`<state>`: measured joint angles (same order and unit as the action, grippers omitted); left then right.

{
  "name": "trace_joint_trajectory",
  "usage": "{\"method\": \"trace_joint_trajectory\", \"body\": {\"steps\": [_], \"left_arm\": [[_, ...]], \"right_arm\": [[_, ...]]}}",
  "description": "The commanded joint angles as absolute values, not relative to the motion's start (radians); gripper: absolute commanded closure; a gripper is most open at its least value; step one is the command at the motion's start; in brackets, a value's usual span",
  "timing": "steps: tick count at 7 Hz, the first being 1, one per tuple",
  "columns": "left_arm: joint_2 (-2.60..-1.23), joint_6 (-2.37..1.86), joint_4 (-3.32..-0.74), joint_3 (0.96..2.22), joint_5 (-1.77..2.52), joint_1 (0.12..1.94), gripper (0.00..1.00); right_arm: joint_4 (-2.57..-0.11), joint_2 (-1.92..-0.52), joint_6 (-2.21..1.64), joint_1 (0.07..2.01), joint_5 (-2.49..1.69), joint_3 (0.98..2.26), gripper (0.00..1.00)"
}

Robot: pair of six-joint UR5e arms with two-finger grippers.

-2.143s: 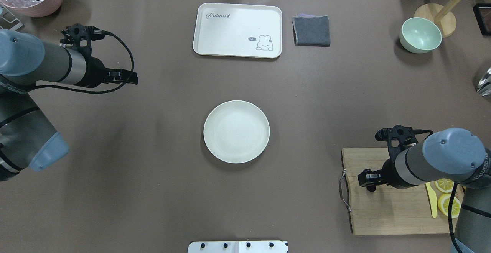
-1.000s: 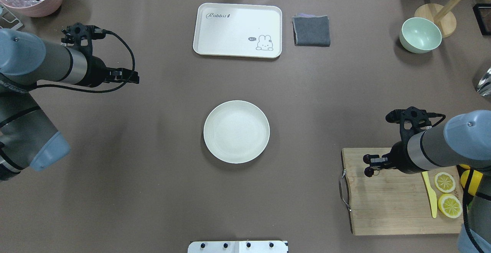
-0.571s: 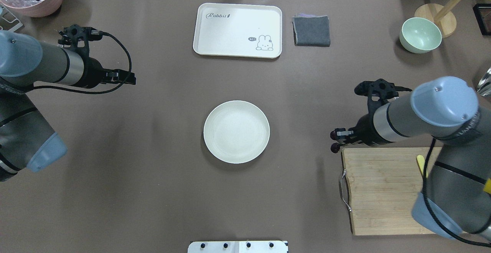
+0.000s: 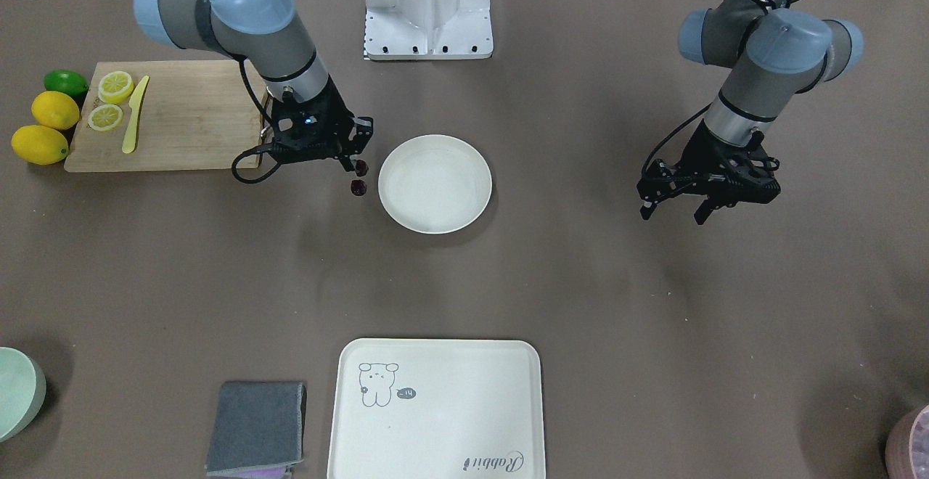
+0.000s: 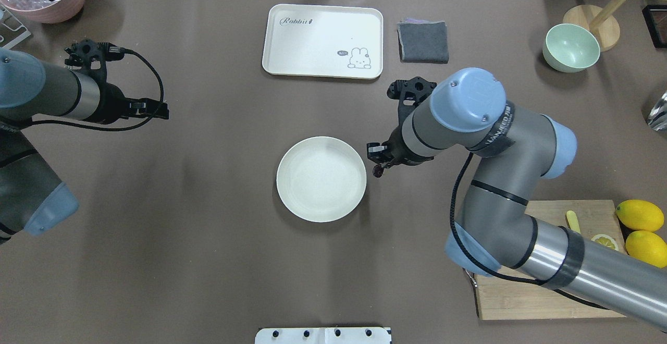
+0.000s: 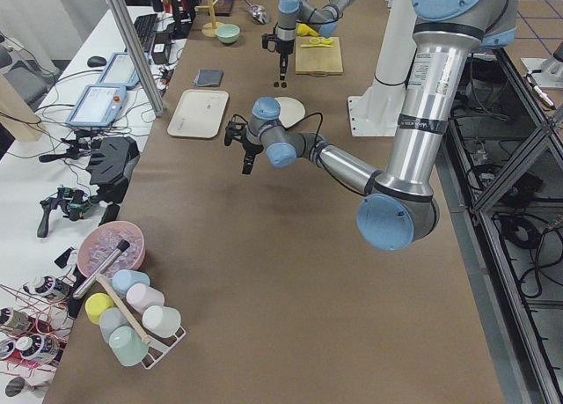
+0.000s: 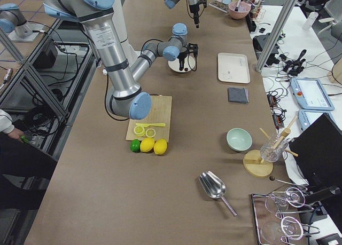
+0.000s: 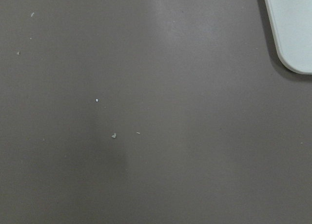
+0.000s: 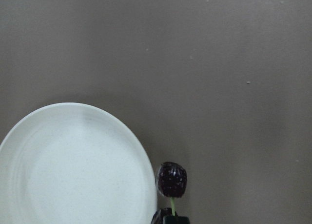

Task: Place red cherry on plate
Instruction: 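Carry the held cherries with the right gripper over the white plate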

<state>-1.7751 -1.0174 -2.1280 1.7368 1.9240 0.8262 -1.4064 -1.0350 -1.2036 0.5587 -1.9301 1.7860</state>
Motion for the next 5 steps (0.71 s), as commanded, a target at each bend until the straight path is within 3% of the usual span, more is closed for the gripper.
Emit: {"method": "trace_joint_trajectory", "body": {"steps": [1, 5], "left_arm": [[-1.753, -1.017, -2.129, 1.736, 1.925, 0.827, 0.02], [-1.726, -1.017, -2.131, 1.743, 1.927, 0.839, 0.02]], "right_arm": [[-1.407, -0.930, -1.265, 0.490, -1.870, 1.703, 1.00], [-1.399, -0.867, -1.296, 0.453, -1.859, 1.612, 1.00]]}}
